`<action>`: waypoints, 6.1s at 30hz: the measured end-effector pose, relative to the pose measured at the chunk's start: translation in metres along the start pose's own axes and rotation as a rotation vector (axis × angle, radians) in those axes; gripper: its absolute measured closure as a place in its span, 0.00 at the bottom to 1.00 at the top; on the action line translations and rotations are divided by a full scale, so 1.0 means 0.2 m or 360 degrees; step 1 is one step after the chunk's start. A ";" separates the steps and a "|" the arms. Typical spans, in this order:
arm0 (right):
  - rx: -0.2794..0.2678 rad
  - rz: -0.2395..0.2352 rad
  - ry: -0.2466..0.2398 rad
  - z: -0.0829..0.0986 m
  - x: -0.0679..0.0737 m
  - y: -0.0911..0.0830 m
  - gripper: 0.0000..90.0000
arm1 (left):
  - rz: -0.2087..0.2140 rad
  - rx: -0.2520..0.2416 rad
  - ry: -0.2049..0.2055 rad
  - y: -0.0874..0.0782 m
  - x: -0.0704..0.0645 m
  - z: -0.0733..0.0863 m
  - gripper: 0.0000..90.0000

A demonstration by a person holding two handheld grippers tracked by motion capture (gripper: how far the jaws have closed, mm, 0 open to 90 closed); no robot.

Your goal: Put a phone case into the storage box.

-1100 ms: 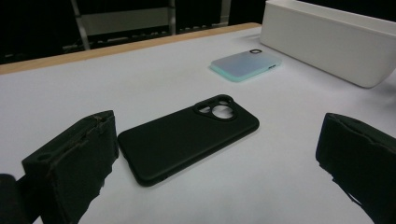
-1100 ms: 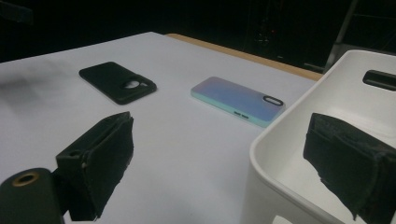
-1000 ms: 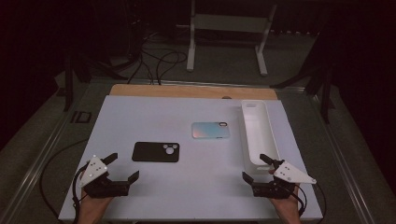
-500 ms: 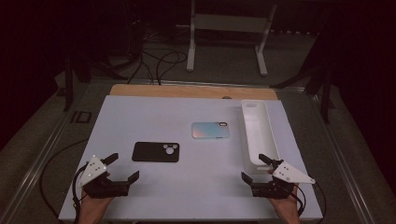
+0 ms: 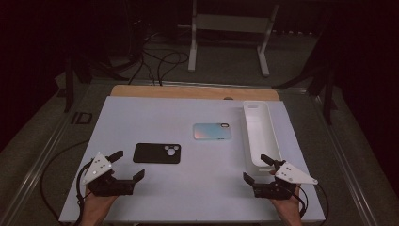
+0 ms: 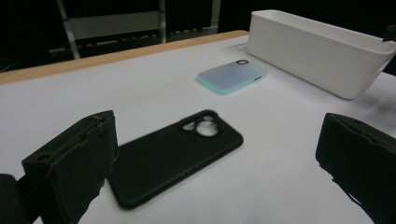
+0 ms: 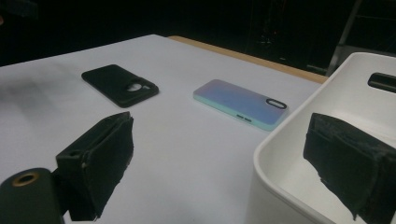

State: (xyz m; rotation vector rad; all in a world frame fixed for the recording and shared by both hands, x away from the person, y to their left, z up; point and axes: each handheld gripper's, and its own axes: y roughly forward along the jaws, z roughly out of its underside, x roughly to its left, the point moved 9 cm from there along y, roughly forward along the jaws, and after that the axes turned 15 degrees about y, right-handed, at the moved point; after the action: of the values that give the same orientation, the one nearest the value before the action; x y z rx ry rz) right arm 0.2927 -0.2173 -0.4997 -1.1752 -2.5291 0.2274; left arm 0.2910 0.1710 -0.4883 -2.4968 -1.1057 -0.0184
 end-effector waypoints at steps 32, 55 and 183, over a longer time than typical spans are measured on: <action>0.0025 -0.0023 0.0004 0.01 0.00 0.01 0.09 | 0.0169 0.0016 0.0046 0.22 0.05 -0.25 0.00; 0.0013 -0.0012 0.0028 0.01 -0.01 0.00 0.09 | 0.0256 0.0080 0.0062 0.39 0.07 -0.32 0.00; -0.0097 -0.0023 0.0176 -0.05 -0.10 -0.04 0.09 | 0.0572 0.0688 0.0291 1.62 -0.12 -0.12 0.00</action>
State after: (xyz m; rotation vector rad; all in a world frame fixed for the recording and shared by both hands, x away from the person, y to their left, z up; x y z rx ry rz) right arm 0.3026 -0.2366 -0.4939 -1.1589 -2.4629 0.0798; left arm 0.5091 -0.0499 -0.5860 -2.2092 -0.5104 0.0843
